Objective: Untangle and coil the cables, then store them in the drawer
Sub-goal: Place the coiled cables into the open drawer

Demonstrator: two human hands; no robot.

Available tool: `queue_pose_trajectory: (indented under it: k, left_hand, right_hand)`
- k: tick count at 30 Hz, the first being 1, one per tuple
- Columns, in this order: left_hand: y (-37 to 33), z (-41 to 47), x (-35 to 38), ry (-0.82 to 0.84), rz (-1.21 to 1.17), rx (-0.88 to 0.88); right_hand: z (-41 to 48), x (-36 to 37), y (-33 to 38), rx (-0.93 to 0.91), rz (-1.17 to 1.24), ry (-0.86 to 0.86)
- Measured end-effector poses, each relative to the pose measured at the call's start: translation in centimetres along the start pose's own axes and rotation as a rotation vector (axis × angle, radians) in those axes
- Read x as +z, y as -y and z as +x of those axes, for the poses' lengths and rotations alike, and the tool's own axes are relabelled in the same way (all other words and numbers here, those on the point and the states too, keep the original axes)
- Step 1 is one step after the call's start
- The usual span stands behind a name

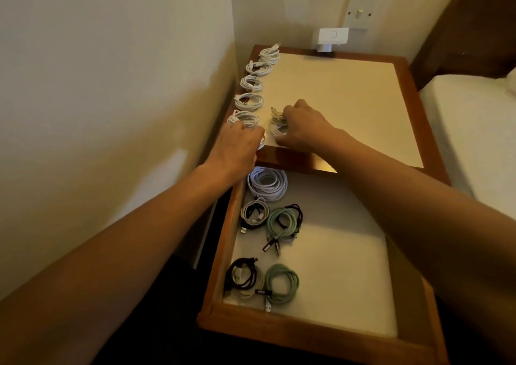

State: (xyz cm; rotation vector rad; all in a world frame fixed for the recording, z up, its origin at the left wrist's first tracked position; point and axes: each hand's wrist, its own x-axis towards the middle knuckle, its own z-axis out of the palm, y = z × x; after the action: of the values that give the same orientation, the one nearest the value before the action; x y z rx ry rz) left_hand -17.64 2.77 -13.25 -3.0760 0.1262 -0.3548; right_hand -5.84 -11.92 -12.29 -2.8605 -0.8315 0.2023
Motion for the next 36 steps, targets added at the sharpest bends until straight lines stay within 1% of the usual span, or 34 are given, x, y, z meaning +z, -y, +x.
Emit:
queue_pose_trajectory:
  k: [4, 6, 8, 12, 16, 18, 20, 23, 26, 30, 32, 34, 36]
  left_hand:
    - [0.8, 0.5, 0.3, 0.011, -0.053, -0.014]
    - [1.1, 0.2, 0.3, 0.024, -0.102, -0.010]
    - [1.0, -0.7, -0.4, -0.002, -0.170, 0.004]
    - [-0.1, -3.9, -2.0, -0.057, -0.283, 0.030]
    - [-1.7, -8.3, -3.1, -0.054, -0.355, 0.034]
    - [-2.8, -10.9, -3.4, -0.053, -0.397, 0.022]
    - [-4.1, -13.8, -3.3, -0.034, -0.434, 0.039]
    - [-5.8, -17.4, -2.4, 0.102, -0.454, 0.103]
    - [-6.3, -18.6, -1.1, 0.243, -0.422, 0.144]
    - [-6.4, -18.6, -0.5, 0.392, -0.283, 0.165]
    - [-6.7, -18.9, -0.5, 0.472, -0.165, 0.201]
    - [-7.0, -19.0, -0.6, 0.528, -0.045, 0.244]
    - [-7.1, -18.9, -0.6, 0.562, 0.007, 0.258]
  right_hand:
    - [0.4, -0.8, -0.2, 0.044, -0.022, 0.034]
    - [-0.4, -1.2, -0.9, 0.054, -0.002, 0.026]
    - [-2.1, -1.3, -1.8, 0.053, 0.033, -0.003]
    - [-6.7, -0.8, -3.1, 0.020, 0.123, -0.085]
    - [-12.8, -0.3, -2.5, -0.029, 0.203, -0.138]
    - [-16.6, 0.3, -1.5, -0.041, 0.265, -0.110]
    - [-20.3, 1.6, -0.5, -0.034, 0.312, -0.044]
    - [-24.2, 4.8, 0.7, -0.009, 0.344, 0.073]
    - [-25.6, 8.5, 2.0, -0.013, 0.288, 0.133]
    - [-25.3, 11.6, 3.2, -0.050, 0.173, 0.224]
    - [-25.0, 12.0, 3.5, -0.075, 0.137, 0.264]
    - [-24.7, 11.9, 3.5, -0.100, 0.124, 0.316]
    - [-24.6, 11.0, 3.0, -0.112, 0.157, 0.376]
